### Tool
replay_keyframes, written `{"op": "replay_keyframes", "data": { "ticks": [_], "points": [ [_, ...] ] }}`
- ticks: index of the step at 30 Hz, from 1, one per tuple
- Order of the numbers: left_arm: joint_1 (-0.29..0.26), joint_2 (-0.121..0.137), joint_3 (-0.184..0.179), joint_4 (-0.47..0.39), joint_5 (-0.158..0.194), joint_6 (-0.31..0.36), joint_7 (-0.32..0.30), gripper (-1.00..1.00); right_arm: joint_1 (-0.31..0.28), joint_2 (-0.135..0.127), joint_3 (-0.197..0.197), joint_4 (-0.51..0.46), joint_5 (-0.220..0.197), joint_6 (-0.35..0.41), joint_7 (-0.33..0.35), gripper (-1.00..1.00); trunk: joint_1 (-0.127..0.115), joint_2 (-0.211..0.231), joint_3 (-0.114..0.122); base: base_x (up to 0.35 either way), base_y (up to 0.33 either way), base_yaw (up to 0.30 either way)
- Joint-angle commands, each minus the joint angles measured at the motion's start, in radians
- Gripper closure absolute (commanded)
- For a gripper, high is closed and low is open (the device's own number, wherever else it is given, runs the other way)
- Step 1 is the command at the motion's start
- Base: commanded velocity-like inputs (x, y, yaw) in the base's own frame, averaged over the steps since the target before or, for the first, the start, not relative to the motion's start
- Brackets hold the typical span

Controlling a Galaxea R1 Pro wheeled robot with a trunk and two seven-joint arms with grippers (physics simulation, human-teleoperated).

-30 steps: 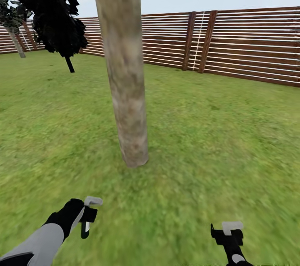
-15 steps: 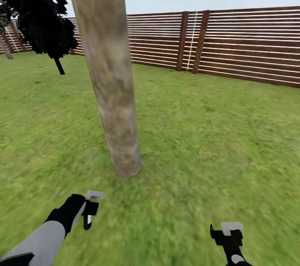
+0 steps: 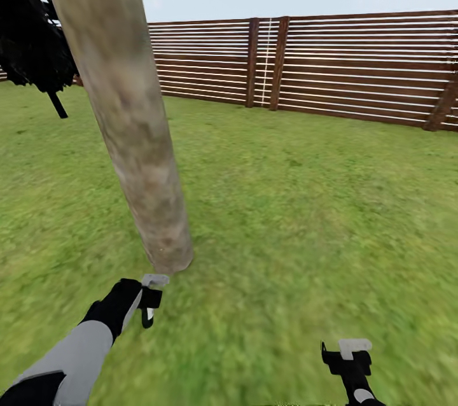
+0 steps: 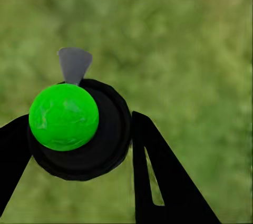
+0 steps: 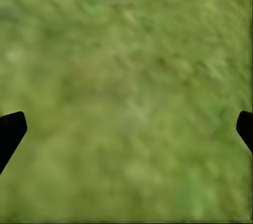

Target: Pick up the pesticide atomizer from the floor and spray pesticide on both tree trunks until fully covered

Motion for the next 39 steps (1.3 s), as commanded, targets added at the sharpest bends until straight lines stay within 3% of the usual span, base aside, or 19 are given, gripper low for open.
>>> {"op": "replay_keyframes", "data": {
  "ticks": [1,3,7,9,12,14,16,19,20,21,23,24,26,27,28,30,32,36,39],
  "points": [
    [-0.005,-0.015,0.006,-0.003,-0.017,0.007,-0.008,1.0,-0.001,0.0,-0.008,0.002,0.011,-0.003,-0.003,-1.0,0.0,0.0,-0.001,0.0,0.0,-0.266],
    [-0.015,-0.012,0.009,-0.003,-0.019,0.011,-0.008,1.0,-0.001,0.0,-0.008,0.002,0.01,-0.003,-0.003,-1.0,0.0,0.0,-0.001,0.0,0.0,-0.121],
    [-0.032,0.097,0.016,-0.002,-0.016,0.012,-0.01,1.0,-0.001,0.0,-0.008,0.002,0.011,-0.003,-0.003,-1.0,0.0,0.0,-0.001,0.0,0.0,-0.017],
    [-0.028,0.127,0.018,-0.002,-0.016,0.01,-0.01,1.0,-0.001,0.0,-0.008,0.002,0.011,-0.003,-0.004,-1.0,0.0,0.0,-0.001,0.0,0.0,-0.001],
    [-0.026,0.116,0.014,-0.003,-0.016,0.003,-0.011,1.0,-0.001,0.0,-0.008,0.002,0.011,-0.003,-0.003,-1.0,0.0,0.0,-0.001,0.0,0.0,0.0],
    [-0.034,0.063,0.009,-0.005,-0.017,0.0,-0.01,1.0,-0.001,0.003,-0.008,0.002,0.012,-0.003,-0.002,-1.0,0.0,0.0,-0.001,-0.181,0.0,0.0],
    [-0.037,0.048,0.008,-0.038,-0.017,0.003,-0.01,1.0,-0.001,0.004,-0.007,0.002,0.012,-0.003,-0.002,-1.0,0.0,0.0,-0.001,-0.239,0.0,0.0],
    [-0.037,0.064,0.013,-0.135,-0.018,0.011,-0.013,1.0,-0.001,0.003,-0.007,0.002,0.012,-0.003,-0.002,-1.0,0.0,0.0,-0.001,-0.049,0.0,0.0],
    [-0.037,0.101,0.013,-0.15,-0.016,0.013,-0.029,1.0,-0.001,0.001,-0.007,0.001,0.012,-0.003,-0.002,-1.0,0.0,0.0,-0.001,-0.003,0.0,0.0],
    [-0.037,0.092,0.008,-0.152,-0.017,0.013,-0.054,1.0,-0.001,0.001,-0.007,0.001,0.012,-0.003,-0.002,-1.0,0.0,0.0,-0.001,-0.001,0.0,0.0],
    [-0.044,0.003,0.001,-0.155,-0.022,0.028,-0.075,1.0,-0.001,0.0,-0.007,0.002,0.012,-0.003,-0.002,-1.0,0.0,0.0,-0.001,0.0,0.0,0.0],
    [-0.067,-0.013,0.001,-0.156,-0.024,0.071,-0.077,1.0,-0.001,0.0,-0.007,0.002,0.012,-0.003,-0.002,-1.0,0.0,0.0,-0.001,0.0,0.0,0.0],
    [-0.096,0.0,0.007,-0.163,-0.025,0.111,-0.077,1.0,-0.001,0.0,-0.007,0.002,0.012,-0.003,-0.002,-1.0,0.0,0.0,-0.001,0.0,0.0,0.0],
    [-0.11,0.024,0.01,-0.171,-0.025,0.127,-0.077,1.0,-0.001,0.0,-0.007,0.002,0.012,-0.003,-0.002,-1.0,0.0,0.0,-0.001,0.0,0.0,0.0],
    [-0.124,0.086,0.013,-0.179,-0.02,0.159,-0.077,1.0,-0.001,-0.001,-0.007,0.002,0.012,-0.003,-0.002,-1.0,0.0,0.0,-0.001,0.0,0.0,0.0],
    [-0.132,0.128,0.013,-0.185,-0.017,0.23,-0.079,1.0,-0.001,-0.001,-0.007,0.002,0.012,-0.003,-0.002,-1.0,0.0,0.0,-0.001,0.0,0.0,0.0],
    [-0.131,0.125,0.008,-0.206,-0.016,0.265,-0.082,1.0,-0.001,-0.001,-0.007,0.002,0.012,-0.003,-0.002,-1.0,0.0,0.0,-0.001,0.0,0.0,0.0],
    [-0.129,0.06,-0.004,-0.26,-0.018,0.273,-0.18,1.0,-0.001,-0.001,-0.007,0.002,0.012,-0.003,-0.002,-1.0,0.0,0.0,-0.001,0.0,0.0,0.0],
    [-0.136,0.07,-0.024,-0.282,-0.025,0.277,-0.281,1.0,-0.001,-0.001,-0.007,0.002,0.012,-0.003,-0.002,-1.0,0.0,0.0,-0.001,0.0,0.0,0.0]
  ]
}}
